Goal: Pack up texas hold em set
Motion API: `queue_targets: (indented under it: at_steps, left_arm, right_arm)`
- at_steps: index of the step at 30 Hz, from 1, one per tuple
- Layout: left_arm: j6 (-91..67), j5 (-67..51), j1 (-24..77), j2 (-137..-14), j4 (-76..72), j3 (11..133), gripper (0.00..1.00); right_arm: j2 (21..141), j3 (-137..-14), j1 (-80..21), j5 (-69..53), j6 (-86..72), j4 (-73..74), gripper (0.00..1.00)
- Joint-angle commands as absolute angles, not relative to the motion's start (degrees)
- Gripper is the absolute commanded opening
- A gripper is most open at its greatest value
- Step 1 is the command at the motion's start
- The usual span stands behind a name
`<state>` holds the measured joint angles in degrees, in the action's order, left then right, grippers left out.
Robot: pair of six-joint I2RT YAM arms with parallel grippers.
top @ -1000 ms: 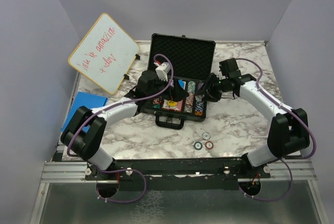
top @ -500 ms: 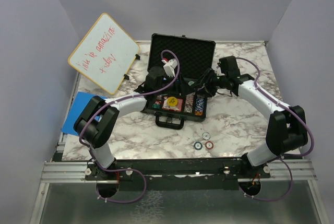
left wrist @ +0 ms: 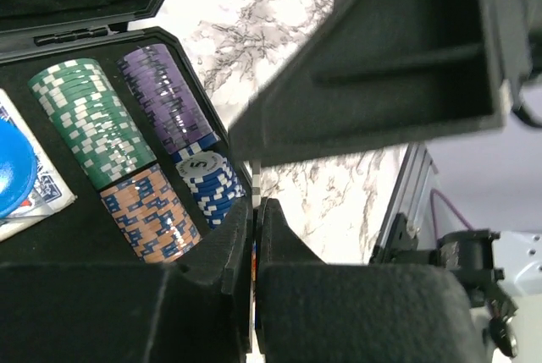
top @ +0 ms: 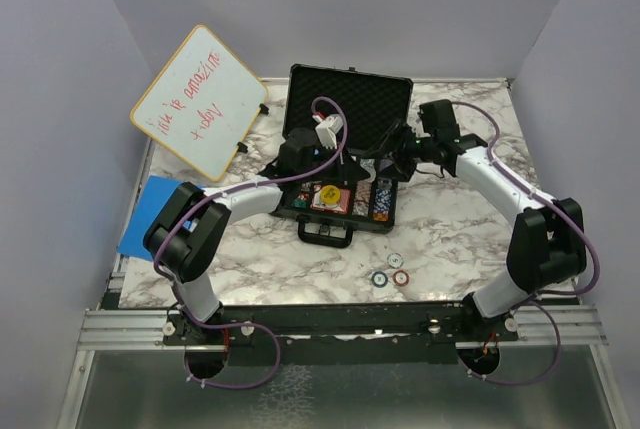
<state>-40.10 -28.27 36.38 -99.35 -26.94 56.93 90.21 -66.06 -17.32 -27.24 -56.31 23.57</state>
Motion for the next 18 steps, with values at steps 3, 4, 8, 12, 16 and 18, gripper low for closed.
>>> queue_targets:
  at_steps: [3, 4, 8, 12, 16, 18]
  left_arm:
    - [-18.73, -41.48, 36.65, -95.14, -24.51, 56.06, 0.00]
    - [-14.90, -42.95, 36.65, -94.11, -23.17, 55.33, 0.00]
    - [-2.23, -48.93, 36.65, -91.52, -16.69, 54.11, 0.00]
    - [10.06, -52.36, 37.54, -92.82, -4.39, 57.69, 0.00]
    - [18.40, -52.50, 38.43, -95.37, 5.69, 61.52, 0.00]
    - [21.47, -51.89, 38.56, -96.91, 9.61, 63.57, 0.00]
  right_arm:
    - [87.28, -71.05, -14.43, -14.32, -48.98, 29.98, 0.75]
    - [86.21, -70.44, -13.67, -13.03, -48.30, 30.05, 0.76]
    - [83.37, -67.66, -10.87, -10.57, -46.21, 30.61, 0.76]
    - [82.52, -64.88, -9.79, -10.34, -44.83, 31.69, 0.77]
    - [82.04, -62.31, -9.53, -10.97, -44.50, 31.81, 0.76]
    - [81.98, -61.80, -9.25, -11.52, -43.97, 31.09, 0.76]
